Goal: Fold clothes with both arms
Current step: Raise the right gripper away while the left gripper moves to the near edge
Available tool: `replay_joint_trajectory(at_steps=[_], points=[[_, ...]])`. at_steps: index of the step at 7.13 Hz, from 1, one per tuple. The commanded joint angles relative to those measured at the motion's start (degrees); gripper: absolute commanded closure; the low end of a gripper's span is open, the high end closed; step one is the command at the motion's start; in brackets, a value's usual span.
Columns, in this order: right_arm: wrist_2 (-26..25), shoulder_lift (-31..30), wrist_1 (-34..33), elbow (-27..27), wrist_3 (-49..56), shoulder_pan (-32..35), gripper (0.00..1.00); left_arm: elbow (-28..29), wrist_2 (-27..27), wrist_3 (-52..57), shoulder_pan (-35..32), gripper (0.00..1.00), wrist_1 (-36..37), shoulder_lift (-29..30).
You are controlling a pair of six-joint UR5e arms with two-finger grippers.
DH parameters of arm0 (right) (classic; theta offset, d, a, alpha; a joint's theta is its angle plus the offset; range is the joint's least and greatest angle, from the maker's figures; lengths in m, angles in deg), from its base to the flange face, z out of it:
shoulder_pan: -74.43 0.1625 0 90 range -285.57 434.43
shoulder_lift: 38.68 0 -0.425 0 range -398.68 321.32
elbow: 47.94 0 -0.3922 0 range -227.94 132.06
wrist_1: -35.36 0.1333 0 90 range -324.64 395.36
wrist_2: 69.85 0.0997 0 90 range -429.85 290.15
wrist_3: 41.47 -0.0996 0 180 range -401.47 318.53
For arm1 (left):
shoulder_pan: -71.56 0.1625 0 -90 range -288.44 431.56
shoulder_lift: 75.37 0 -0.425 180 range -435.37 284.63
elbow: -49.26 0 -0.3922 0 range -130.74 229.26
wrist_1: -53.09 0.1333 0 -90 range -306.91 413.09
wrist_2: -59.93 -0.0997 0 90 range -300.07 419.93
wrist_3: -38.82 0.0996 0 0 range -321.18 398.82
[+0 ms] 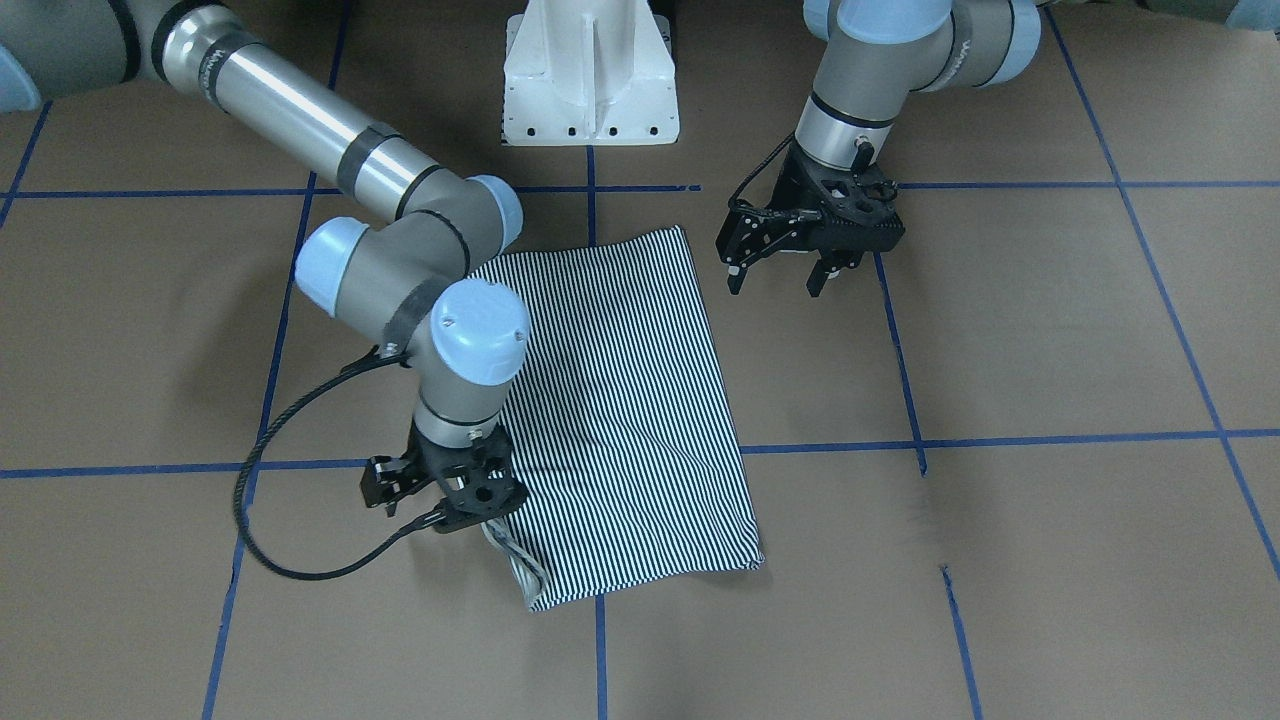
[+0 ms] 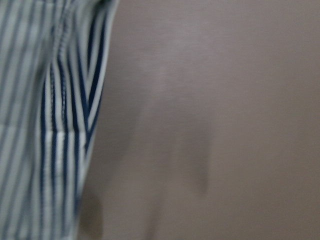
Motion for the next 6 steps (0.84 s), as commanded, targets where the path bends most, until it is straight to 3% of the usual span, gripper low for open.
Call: replay_joint_trajectory(at_steps=[1,3,4,6], points=[[2.1,-3.4,2.8,1.0,6.6,6.2,0.00,0.0,0.0,0.2,0.0,0.00,0.0,0.1],[6.6,-0.7,2.8,1.6,4.9,6.3,0.00,0.0,0.0,-0.1,0.0,0.00,0.0,0.2],[11.3,-1.5,2.1,5.4,3.8,6.4,0.00,0.2,0.1,-3.2,0.3,0.00,-0.1,0.5],[14.6,-5.1,2.1,11.6,-1.4,5.8,0.00,2.7,1.6,-17.2,5.4,0.00,0.5,1.2]])
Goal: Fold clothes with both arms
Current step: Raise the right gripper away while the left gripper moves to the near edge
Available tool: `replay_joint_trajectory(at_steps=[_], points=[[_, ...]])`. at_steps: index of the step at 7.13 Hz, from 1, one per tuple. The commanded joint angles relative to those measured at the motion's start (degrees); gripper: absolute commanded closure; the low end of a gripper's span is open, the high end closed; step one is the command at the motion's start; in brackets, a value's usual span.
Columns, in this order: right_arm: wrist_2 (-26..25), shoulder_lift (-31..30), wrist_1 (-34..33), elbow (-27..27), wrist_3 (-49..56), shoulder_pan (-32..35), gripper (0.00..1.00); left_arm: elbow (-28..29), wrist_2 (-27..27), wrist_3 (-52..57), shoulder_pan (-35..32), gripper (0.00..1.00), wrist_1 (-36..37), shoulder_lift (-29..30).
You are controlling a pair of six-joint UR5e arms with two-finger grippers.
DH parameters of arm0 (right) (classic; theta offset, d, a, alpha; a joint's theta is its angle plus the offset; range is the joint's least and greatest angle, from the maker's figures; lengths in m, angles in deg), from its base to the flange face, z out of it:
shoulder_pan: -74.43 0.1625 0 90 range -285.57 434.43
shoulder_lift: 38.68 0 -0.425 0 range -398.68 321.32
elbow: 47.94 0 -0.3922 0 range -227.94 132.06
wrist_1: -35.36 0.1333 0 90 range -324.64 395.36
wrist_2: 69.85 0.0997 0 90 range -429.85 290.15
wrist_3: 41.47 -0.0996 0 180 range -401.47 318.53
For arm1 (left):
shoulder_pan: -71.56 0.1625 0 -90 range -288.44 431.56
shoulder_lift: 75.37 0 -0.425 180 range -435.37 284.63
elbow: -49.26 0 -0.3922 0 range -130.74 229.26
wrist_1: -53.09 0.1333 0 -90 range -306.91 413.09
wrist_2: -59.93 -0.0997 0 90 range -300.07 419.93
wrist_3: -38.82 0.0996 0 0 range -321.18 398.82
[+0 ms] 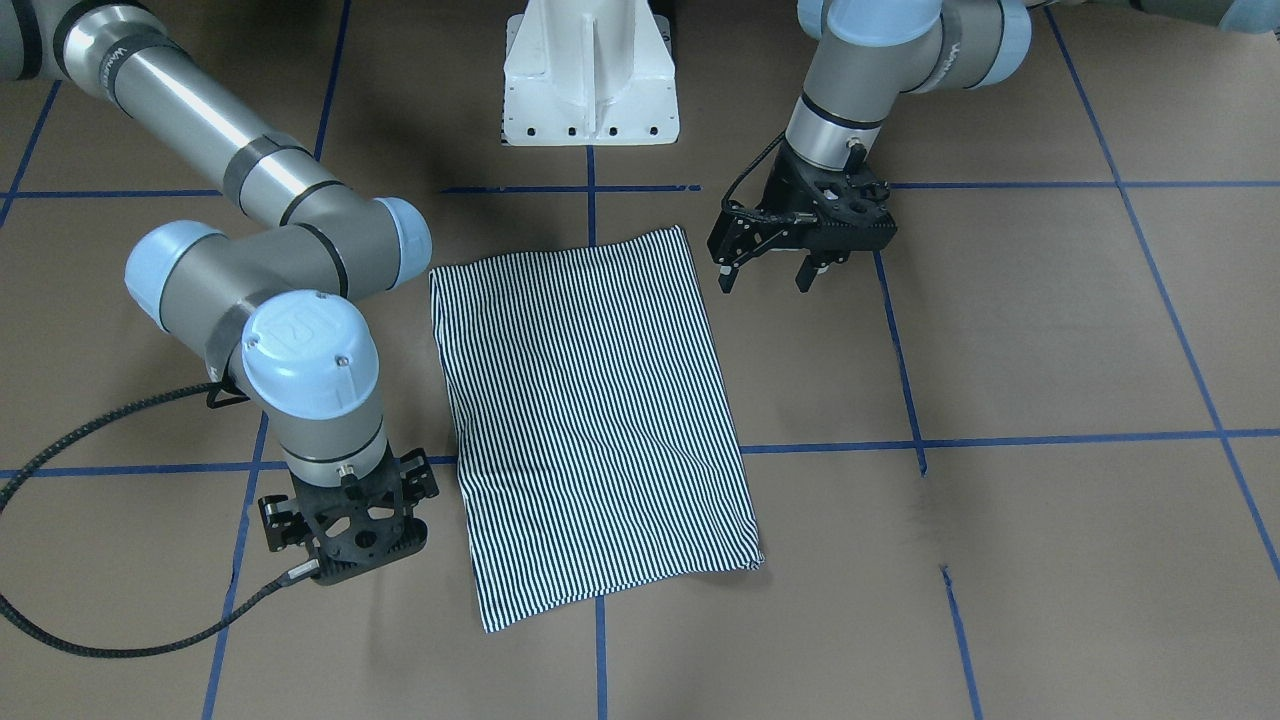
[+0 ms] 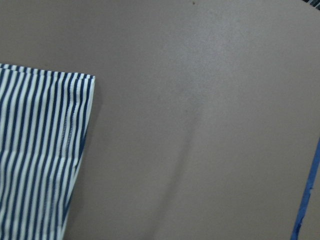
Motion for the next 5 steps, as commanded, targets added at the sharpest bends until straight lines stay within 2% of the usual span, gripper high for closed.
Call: replay_joint_trajectory(at_steps=[1,3,4,5], points=[[4.5,-4.1,0.1,6.6,-5.0,-0.8,0.00,2.4,0.0,-14.1,5.9,0.00,0.7,1.4],[8.2,-8.8,0.6,12.7,-8.8,-1.2,0.00,4.3,-2.3,-21.3,11.0,0.00,5.4,4.5],[8.8,-10.2,0.6,14.5,-9.1,-1.1,0.00,8.4,-5.1,-23.1,12.9,0.00,6.9,7.4],[8.8,-10.3,0.5,14.6,-9.3,-1.2,0.00,11.7,-5.5,-24.2,13.0,0.00,7.0,8.7]])
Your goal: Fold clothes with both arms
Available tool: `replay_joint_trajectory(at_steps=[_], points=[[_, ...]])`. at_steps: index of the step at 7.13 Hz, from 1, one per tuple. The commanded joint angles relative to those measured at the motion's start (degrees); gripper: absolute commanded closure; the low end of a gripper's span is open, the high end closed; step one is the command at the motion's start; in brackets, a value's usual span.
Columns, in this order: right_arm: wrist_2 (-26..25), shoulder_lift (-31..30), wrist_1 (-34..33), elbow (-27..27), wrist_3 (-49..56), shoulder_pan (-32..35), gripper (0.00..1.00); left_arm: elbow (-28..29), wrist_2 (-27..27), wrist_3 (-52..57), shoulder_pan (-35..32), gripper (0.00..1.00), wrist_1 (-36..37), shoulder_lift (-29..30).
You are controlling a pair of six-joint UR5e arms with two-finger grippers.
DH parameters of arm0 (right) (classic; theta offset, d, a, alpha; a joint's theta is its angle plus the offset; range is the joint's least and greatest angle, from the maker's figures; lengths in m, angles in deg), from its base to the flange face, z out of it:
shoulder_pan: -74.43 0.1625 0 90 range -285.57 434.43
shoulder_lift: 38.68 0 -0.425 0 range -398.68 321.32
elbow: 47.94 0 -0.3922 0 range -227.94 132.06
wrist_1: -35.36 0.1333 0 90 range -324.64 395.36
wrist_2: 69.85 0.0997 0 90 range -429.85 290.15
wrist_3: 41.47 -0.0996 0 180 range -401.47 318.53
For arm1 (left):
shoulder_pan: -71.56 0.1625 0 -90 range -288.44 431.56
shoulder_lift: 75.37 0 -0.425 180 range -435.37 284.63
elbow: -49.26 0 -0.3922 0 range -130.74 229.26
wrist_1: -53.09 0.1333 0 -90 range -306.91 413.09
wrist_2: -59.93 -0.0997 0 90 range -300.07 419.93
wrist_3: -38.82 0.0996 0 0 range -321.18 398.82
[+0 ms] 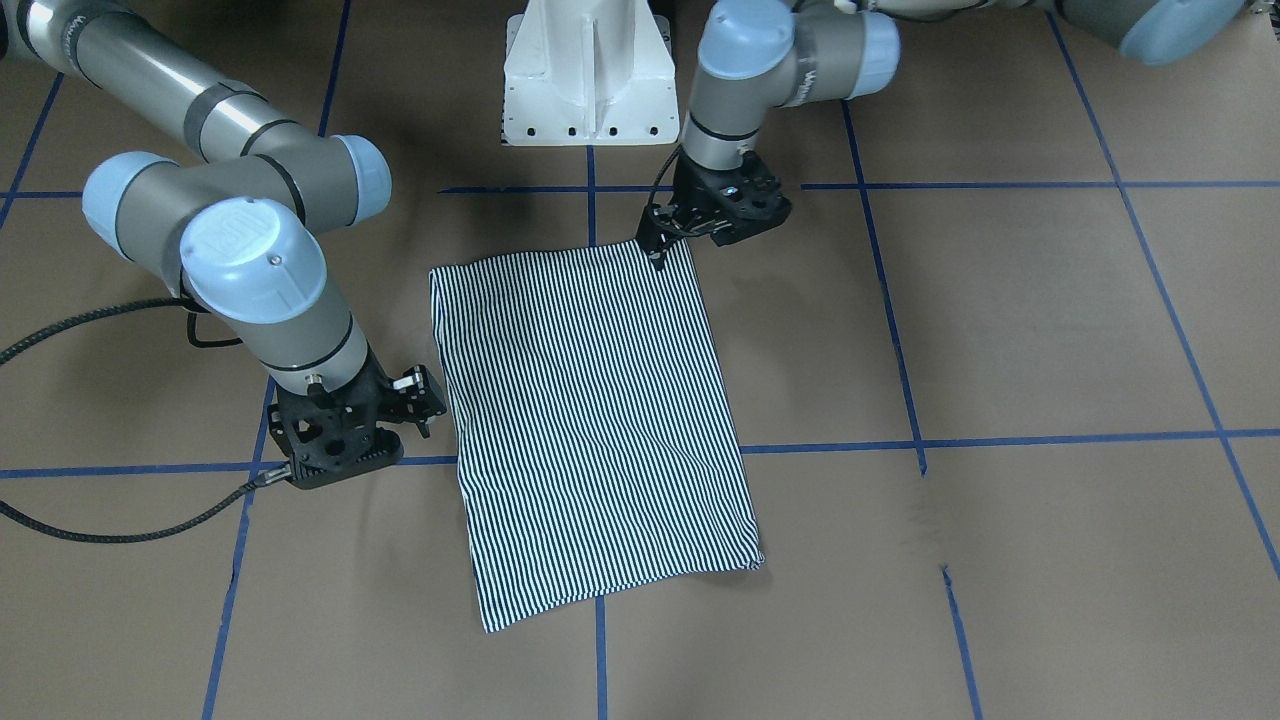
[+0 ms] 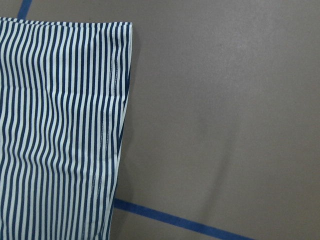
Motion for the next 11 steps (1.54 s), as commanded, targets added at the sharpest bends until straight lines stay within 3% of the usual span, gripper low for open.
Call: replay_joint_trajectory(at_steps=[1,8,9,11], points=[[0.6,-0.9,0.1,1.3,-1.2,-0.1,0.00,5.3,-1.6,-2.0,2.9,0.00,1.0,2.2],[0.5,-1.0,0.1,2.1,-1.3,-0.1,0.00,4.3,-1.8,-3.5,4.7,0.01,4.0,2.2],[0.4,-1.0,0.0,2.1,-1.3,-0.1,0.00,4.2,-1.7,-3.5,4.7,0.05,4.1,2.2],[0.4,-1.1,-0.1,2.1,-1.3,-0.1,0.00,4.1,-1.5,-3.5,4.8,0.28,4.1,2.3]])
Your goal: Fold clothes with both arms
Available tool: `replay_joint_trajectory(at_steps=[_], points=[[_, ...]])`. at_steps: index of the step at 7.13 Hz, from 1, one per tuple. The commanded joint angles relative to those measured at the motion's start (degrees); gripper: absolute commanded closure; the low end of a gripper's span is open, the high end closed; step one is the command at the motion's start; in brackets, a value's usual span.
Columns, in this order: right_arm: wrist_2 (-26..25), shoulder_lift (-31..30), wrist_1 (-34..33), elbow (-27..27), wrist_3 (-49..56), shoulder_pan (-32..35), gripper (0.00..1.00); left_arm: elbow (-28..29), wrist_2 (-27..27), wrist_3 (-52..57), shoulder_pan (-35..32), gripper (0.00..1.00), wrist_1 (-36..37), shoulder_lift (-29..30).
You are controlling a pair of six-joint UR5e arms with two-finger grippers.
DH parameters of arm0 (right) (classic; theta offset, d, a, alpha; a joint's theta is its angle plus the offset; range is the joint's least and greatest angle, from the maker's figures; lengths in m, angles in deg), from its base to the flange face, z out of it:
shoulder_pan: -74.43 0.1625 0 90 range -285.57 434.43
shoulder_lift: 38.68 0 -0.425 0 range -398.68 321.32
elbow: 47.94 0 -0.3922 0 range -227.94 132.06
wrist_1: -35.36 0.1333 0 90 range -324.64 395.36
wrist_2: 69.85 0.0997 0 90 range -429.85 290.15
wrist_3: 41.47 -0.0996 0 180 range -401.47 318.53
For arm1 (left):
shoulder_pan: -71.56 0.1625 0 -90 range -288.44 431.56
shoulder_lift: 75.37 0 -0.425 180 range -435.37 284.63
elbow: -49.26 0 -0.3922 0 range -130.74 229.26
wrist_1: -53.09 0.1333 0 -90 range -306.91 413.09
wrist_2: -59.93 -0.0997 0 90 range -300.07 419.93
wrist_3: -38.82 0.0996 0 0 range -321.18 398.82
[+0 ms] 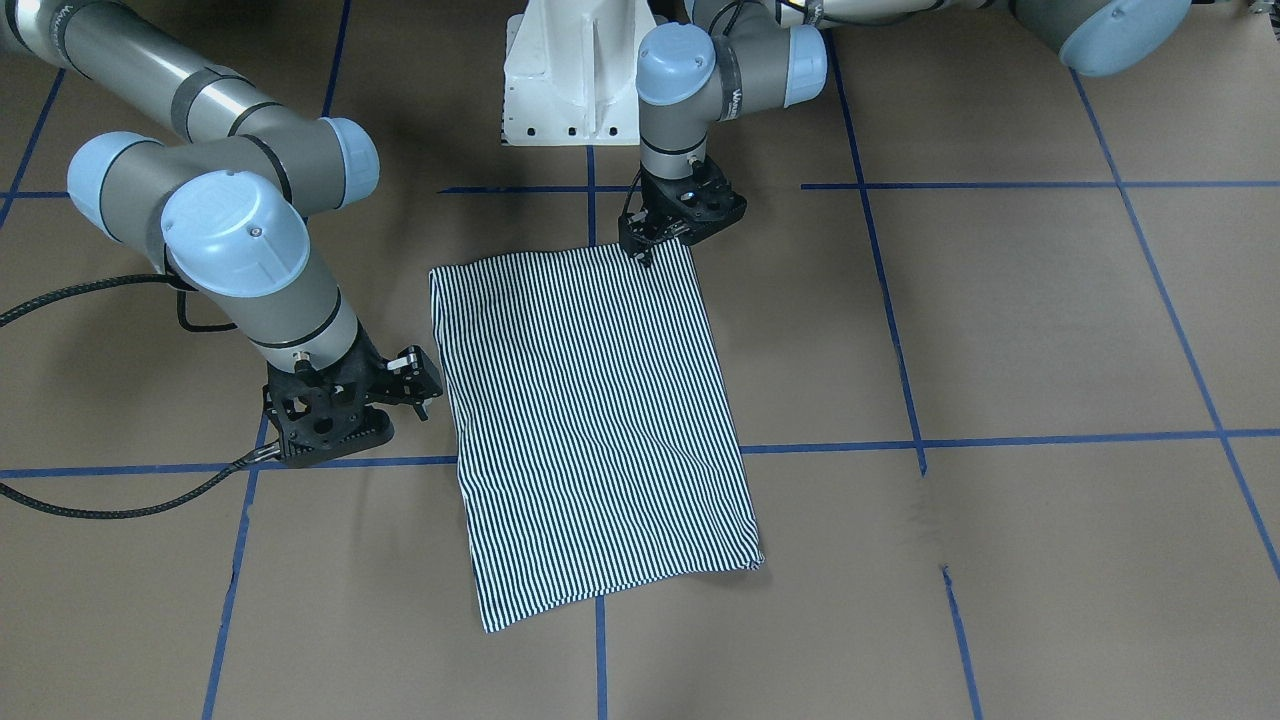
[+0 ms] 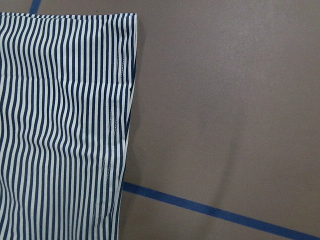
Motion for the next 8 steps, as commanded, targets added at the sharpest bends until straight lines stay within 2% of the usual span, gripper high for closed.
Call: replay_joint_trajectory(at_steps=[1,2,4,6,7,8], points=[[0.0,0.0,0.0,0.1,0.0,0.0,0.00,-0.2,0.3,0.0,0.1,0.42,0.0,0.2],[0.0,-0.7,0.1,0.3,0.1,0.0,0.00,-0.5,0.4,0.0,0.2,0.59,0.0,0.2],[-0.1,-1.9,0.0,1.7,0.1,0.2,0.00,-0.7,0.4,0.0,0.4,0.86,0.0,0.2],[0.0,-3.0,0.0,3.0,0.1,0.1,0.00,-2.6,0.3,0.2,0.4,1.00,0.0,-0.5],[0.1,-3.1,-0.3,3.5,0.0,0.1,0.00,-3.1,0.2,0.9,0.4,1.00,0.0,-0.5],[0.1,-4.1,-0.3,5.9,-5.1,-1.0,0.00,-4.3,0.2,1.1,0.4,1.00,-0.1,-1.2]])
